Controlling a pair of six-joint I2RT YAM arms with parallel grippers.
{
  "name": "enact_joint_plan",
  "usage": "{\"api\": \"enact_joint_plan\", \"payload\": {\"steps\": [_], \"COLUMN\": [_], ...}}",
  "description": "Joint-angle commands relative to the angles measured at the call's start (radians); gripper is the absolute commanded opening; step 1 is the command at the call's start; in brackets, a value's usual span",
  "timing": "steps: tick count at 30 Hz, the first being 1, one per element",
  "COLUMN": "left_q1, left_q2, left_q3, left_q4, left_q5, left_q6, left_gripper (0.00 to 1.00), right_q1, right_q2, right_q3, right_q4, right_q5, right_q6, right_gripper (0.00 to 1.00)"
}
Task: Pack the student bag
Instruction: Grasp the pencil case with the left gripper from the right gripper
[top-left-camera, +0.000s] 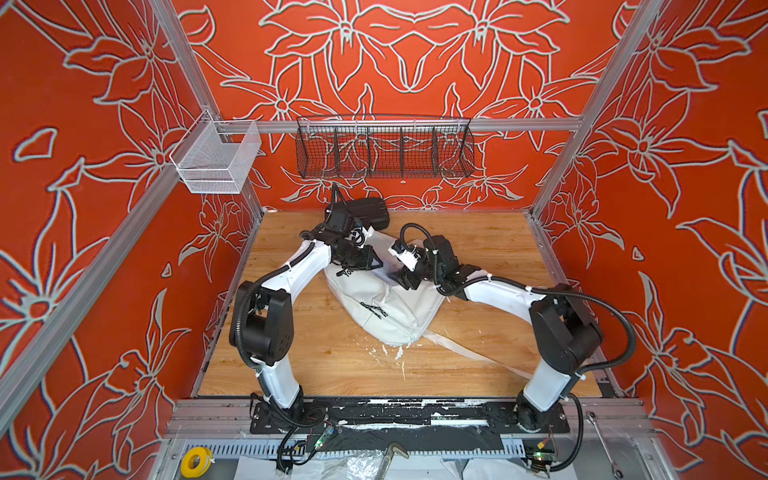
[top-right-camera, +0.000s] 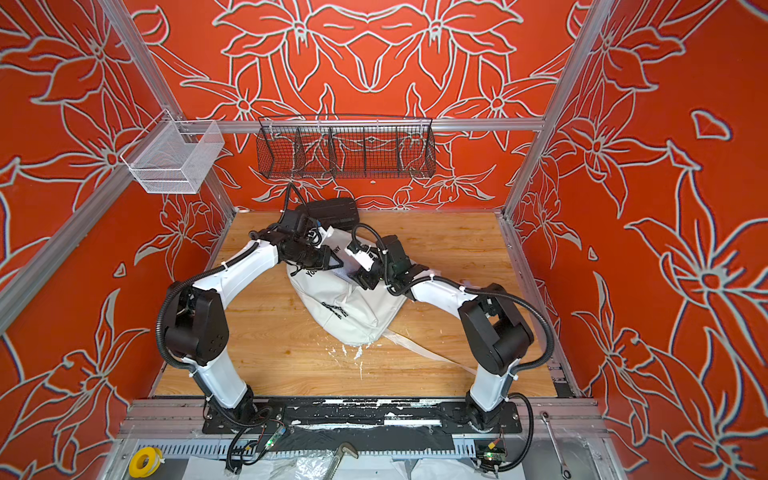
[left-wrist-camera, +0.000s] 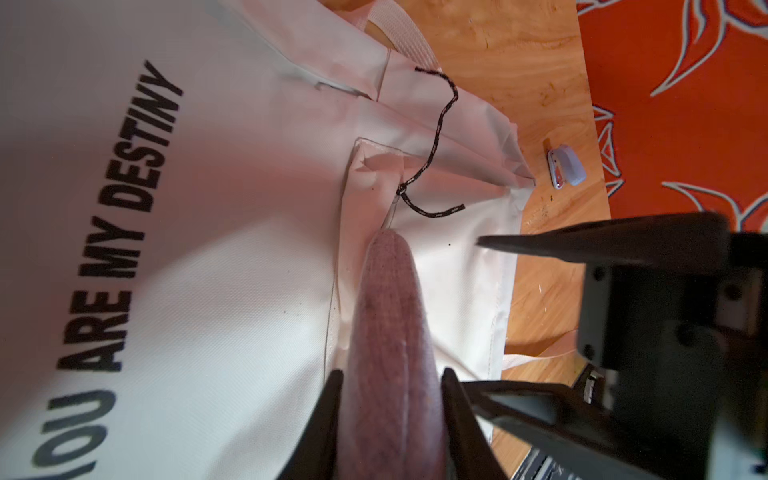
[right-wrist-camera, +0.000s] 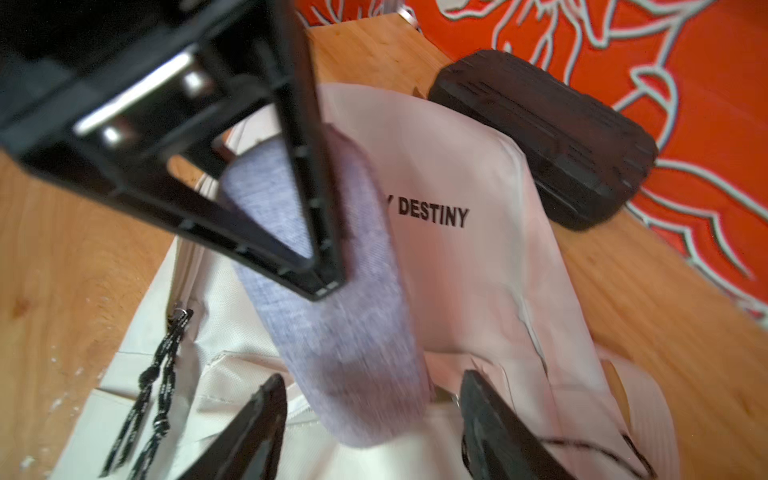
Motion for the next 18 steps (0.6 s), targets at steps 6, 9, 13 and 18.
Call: {"api": "enact_joint_plan", "payload": {"steps": [6,9,13,18], "left_q1": [0.012,0.011,-0.003,-0.030], "left_q2": [-0.107,-0.127,-0.156,-0.175], "left_q3": [-0.111,-0.149,-0.193,-0.231], "left_q4": [0.147,0.190,0.244,0.285], "left_q5": [-0.194,-0.203,-0.239,-0.295], "left_q6": [-0.076,-0.088,-0.104,-0.098], "left_gripper": [0.00,0.00,0.00,0.00], "right_q1": [-0.009,0.000,0.009,0.014], "right_q2": [-0.011,0.061,0.189,0.277], "right_q3": [0.144,0.187,0.294,0.315], "right_q4": [-0.380,-0.465,-0.631,-0.637], "right_q5": [0.214,0.214,0.258,0.228], "right_q6": [0.447,0.425,0.443,0.558], "right_gripper": [0.65,0.63,0.62,0.63]}}
